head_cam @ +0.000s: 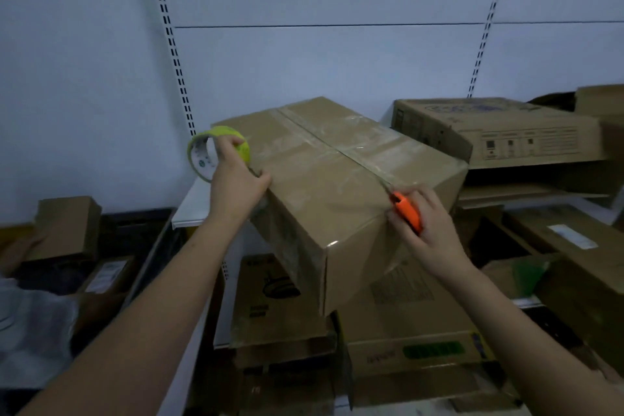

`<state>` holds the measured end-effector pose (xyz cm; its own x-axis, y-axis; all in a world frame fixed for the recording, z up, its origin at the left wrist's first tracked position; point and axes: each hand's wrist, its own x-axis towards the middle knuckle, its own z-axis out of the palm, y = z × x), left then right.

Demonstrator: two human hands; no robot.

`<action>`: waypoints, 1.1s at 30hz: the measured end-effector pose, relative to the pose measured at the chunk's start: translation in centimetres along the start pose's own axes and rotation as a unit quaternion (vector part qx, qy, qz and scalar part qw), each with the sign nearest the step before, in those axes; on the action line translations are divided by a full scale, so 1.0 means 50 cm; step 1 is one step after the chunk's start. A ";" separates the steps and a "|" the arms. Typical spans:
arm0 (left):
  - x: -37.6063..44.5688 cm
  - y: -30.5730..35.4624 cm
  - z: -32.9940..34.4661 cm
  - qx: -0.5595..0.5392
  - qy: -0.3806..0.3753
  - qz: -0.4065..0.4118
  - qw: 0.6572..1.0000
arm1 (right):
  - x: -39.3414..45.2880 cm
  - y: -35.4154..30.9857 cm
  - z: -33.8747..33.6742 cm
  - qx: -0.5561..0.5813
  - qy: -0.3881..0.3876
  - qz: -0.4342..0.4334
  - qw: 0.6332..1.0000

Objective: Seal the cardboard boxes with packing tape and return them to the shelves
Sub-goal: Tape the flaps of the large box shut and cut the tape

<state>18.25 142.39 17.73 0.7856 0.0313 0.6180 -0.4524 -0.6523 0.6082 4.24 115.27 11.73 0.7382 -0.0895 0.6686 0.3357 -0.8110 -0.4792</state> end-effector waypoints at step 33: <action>0.035 0.138 -0.180 -0.149 -0.038 0.038 0.987 | 0.213 -0.259 0.087 0.484 0.006 0.213 0.849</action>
<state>12.68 144.76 27.49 0.7688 -0.0746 0.6351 -0.6068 -0.3981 0.6879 10.31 127.32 22.60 0.9092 -0.2667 0.3198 0.3673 0.1517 -0.9176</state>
